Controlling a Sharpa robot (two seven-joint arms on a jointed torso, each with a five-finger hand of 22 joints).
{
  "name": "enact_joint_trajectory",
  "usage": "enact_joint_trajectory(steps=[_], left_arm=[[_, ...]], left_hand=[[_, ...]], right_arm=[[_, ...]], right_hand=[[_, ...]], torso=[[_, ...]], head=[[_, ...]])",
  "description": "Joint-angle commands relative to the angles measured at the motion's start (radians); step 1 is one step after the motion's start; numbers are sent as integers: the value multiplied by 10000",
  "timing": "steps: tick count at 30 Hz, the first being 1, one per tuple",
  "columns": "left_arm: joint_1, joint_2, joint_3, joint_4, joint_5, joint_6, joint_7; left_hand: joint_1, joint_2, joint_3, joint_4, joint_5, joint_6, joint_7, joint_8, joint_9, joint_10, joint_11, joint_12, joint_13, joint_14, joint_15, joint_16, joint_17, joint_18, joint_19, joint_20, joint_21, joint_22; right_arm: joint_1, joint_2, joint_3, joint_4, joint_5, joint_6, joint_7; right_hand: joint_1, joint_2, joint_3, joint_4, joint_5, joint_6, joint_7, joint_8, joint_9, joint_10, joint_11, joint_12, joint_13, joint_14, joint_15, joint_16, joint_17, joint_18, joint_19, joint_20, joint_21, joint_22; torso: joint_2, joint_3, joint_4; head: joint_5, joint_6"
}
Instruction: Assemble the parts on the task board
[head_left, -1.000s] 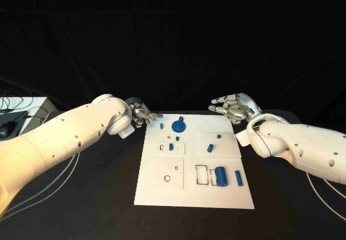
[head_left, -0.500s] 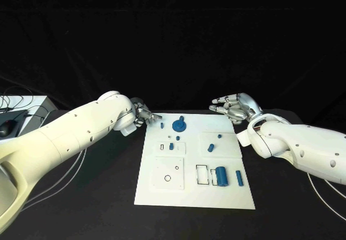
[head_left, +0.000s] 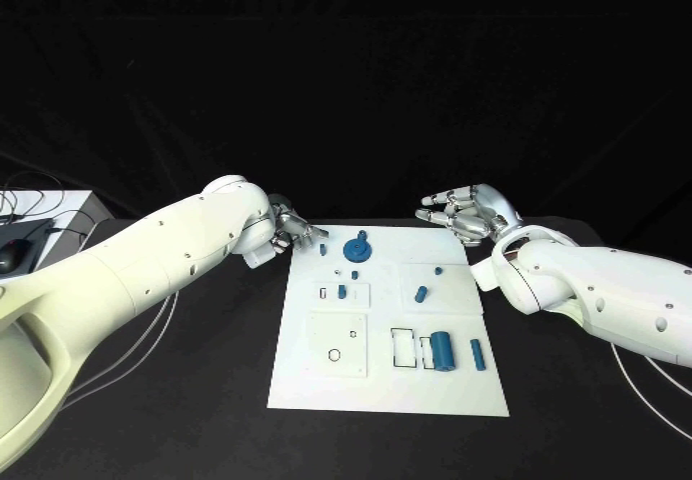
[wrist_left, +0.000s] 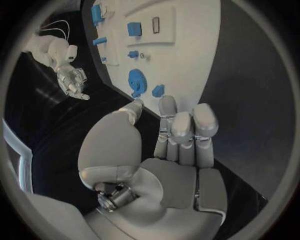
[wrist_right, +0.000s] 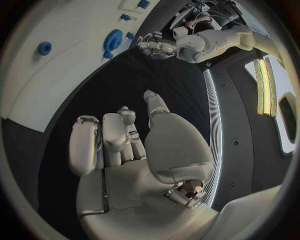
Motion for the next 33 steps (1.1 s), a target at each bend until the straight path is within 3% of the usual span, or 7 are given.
enact_joint_trajectory(steps=[1,4,11,17,29,33], left_arm=[[26,91,-52,-83,124,396,-73],[31,169,-126,-175,155,407,-62],[30,341,-274,-369,205,419,-4],[26,433,-313,-460,222,258,116],[27,507,-328,-523,288,139,242],[27,539,-330,-574,327,202,249]], left_hand=[[-27,16,-132,191,-11,22,-80,-66,200,-10,-35,26,16,27,-10,21,31,-191,51,-5,41,38],[17,6,-184,251,-21,57,-11,-448,100,-17,6,-2,20,29,23,-9,30,-189,46,6,31,39],[67,39,-144,210,-12,185,-2,-720,113,-10,7,-16,37,37,22,-11,55,-179,50,21,35,49],[102,63,-94,138,-11,198,9,-809,187,-24,13,-21,52,34,25,-27,51,-174,36,25,13,45],[194,114,43,-41,-10,222,11,-881,275,-17,11,-31,56,36,27,-35,54,-165,28,43,5,50],[395,226,238,-201,-12,249,-7,-900,291,-11,-6,-36,56,40,15,-15,80,-174,29,33,18,61]], right_arm=[[2,18,3,-9,-111,-14,53],[2,33,3,-12,-117,-11,50],[2,54,3,-9,-124,-9,48],[3,47,3,4,-128,-5,44],[6,63,3,-1,-142,13,21],[7,72,3,-7,-143,22,21]], right_hand=[[-28,89,-14,-65,57,17,79,22,13,30,-30,46,7,41,-62,-63,21,66,736,-88,17,1925],[-28,89,-14,-65,57,17,79,22,13,30,-30,46,7,41,-62,-63,21,66,736,-88,17,1925],[-28,89,-14,-65,57,17,79,22,13,30,-30,46,7,41,-62,-63,21,66,736,-88,17,1925],[-28,89,-14,-65,57,17,79,22,13,30,-30,46,7,41,-62,-63,21,66,736,-88,17,1925],[-28,89,-14,-65,57,17,79,22,13,30,-30,46,7,41,-62,-63,21,66,736,-88,17,1925],[-28,89,-14,-65,57,17,79,22,13,30,-30,46,7,41,-62,-63,21,66,736,-88,17,1925]], torso=[[-1,-4,16],[9,-3,6],[39,-7,-26],[72,-23,-46],[60,-13,-31],[60,-14,-35]], head=[[-9,-9],[-22,-11],[-44,-30],[-34,-15],[-42,-44],[-43,-51]])
